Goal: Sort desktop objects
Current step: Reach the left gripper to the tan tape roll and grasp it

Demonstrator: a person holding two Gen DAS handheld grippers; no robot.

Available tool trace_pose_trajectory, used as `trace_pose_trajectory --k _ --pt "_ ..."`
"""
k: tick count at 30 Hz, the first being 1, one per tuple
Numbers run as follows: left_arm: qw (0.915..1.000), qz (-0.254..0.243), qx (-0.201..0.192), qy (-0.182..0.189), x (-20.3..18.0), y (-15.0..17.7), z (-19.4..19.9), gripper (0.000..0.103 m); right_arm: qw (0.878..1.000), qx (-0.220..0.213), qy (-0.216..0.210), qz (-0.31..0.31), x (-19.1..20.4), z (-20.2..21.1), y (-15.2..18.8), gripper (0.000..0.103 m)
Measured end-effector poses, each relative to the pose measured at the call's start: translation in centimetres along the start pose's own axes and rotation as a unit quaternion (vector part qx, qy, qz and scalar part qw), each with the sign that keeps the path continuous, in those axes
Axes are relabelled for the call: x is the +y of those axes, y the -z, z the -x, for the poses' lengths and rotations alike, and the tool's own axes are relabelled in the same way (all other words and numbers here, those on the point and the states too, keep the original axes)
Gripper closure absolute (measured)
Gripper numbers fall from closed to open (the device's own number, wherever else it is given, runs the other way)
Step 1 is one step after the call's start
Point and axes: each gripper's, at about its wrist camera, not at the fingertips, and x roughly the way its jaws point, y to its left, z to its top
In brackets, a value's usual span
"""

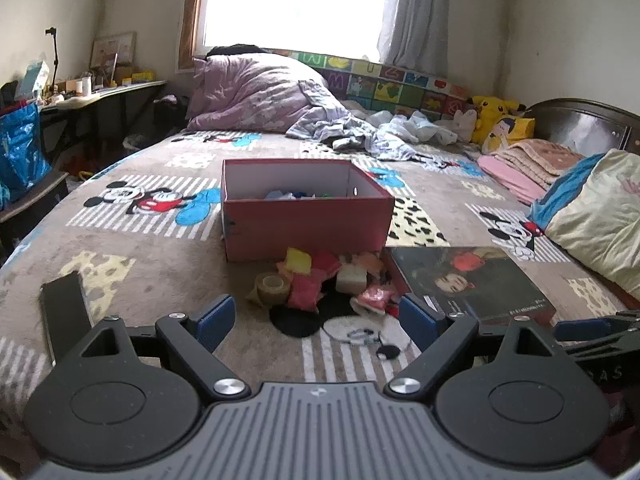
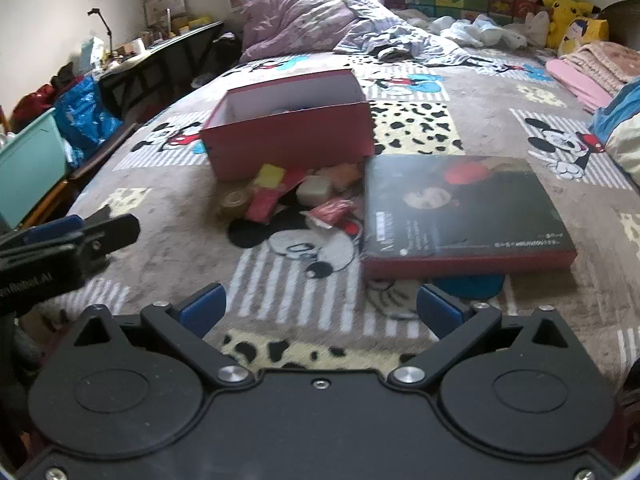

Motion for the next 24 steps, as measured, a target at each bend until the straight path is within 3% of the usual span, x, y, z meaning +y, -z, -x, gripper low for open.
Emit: trace_pose_trajectory --k 4,9,15,24 --pt "0.9996 -0.022 -0.017 -0.004 0.4 -0.4 -1.9 0.014 1.000 -0.001 -0.003 0.000 -0.5 -1.8 -0.7 0.000" --pt "0.9998 -0.021 0.006 0.006 1.4 -1.1 -5.2 0.014 0.999 -0.040 -0.007 0.030 -0.6 -3.8 -1.3 0.000" --pt "0.9996 0.008 0.024 0.010 2.6 -1.2 -8.9 0.014 0.999 -0.033 -0.023 0.025 -1.1 -6.6 -2.6 0.000" --pt "0.9989 0.007 0.046 0.004 4.1 -0.4 -13.7 0.014 0.997 -0.040 -0.070 0.004 -2.0 -10.7 -3.5 0.000"
